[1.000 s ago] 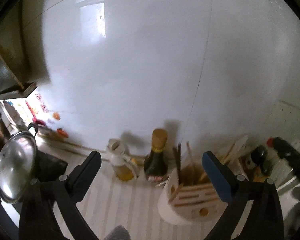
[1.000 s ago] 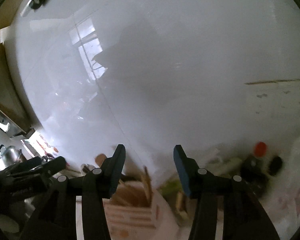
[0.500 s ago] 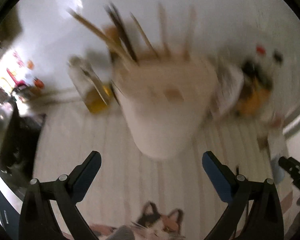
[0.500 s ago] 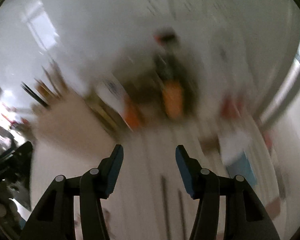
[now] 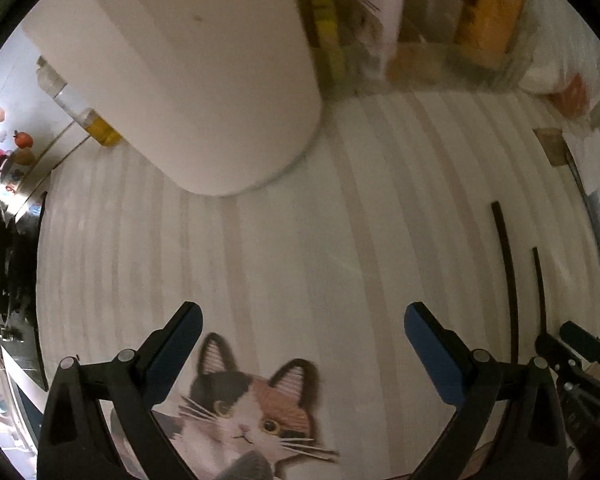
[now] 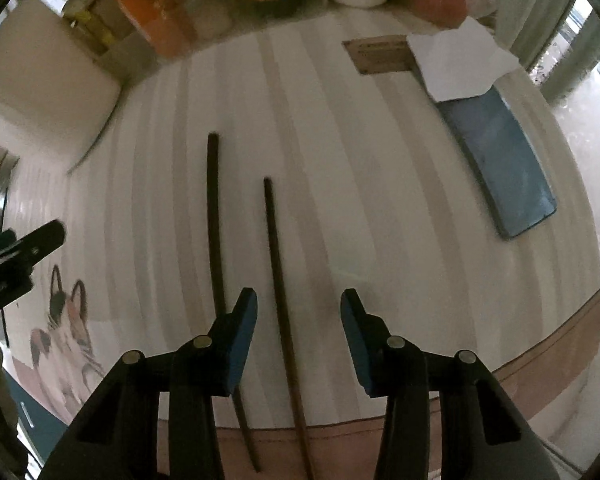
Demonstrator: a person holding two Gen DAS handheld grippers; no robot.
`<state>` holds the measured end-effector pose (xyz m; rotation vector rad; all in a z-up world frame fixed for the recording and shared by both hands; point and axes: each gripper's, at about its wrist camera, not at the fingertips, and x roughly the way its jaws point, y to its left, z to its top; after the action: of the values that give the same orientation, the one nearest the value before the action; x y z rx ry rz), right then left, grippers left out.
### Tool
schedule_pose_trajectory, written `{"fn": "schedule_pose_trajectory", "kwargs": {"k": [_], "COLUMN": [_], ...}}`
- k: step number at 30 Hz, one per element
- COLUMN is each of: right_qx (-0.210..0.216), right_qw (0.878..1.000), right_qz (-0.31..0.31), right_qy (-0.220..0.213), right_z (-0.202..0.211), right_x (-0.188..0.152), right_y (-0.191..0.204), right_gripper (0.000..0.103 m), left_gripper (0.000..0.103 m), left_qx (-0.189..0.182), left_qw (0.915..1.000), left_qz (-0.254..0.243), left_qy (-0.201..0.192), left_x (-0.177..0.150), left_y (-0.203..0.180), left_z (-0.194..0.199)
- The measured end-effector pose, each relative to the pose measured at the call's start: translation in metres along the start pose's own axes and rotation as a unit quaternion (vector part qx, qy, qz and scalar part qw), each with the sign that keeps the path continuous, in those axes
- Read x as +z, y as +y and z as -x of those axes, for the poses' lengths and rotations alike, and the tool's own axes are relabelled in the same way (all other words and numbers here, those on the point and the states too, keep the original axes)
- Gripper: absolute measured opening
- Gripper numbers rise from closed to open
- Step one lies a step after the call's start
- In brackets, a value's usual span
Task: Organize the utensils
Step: 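Lower both open tools to the dark chopsticks and close the right tool on one, then grasp another dark chopstick with the left tool while the right tool holds its chopstick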
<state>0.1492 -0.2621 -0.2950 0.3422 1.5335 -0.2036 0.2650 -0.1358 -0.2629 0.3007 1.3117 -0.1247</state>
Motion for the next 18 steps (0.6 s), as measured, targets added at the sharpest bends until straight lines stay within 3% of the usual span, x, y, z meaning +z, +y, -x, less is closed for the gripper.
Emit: {"fn": "schedule_pose_trajectory", "kwargs": {"k": [3, 7, 18], "right_qx": [-0.040, -0.063, -0.073], "right_qw": [0.998, 0.996, 0.997], "right_qz": [0.037, 0.054, -0.027], "right_qy": [-0.011, -0.018, -0.011], "right_z": [-0.001, -0.001, 0.007], "right_x": [-0.007, -0.014, -0.021], "right_y": [0.008, 0.006, -0.064], "right_gripper": [0.027, 0.006, 0.006], "left_gripper": [0.103, 0.103, 0.101], "left_qx": [0.001, -0.005, -0.061], "left_qw": [1.0000, 0.9997, 0.9958], "left_qz": [-0.009, -0.022, -0.064], "left_qy": [0.002, 0.008, 0.024], "left_x": [-0.001, -0.005, -0.012], "left_y": [-0.013, -0.032, -0.108], "left_z": [-0.002, -0.004, -0.001]}}
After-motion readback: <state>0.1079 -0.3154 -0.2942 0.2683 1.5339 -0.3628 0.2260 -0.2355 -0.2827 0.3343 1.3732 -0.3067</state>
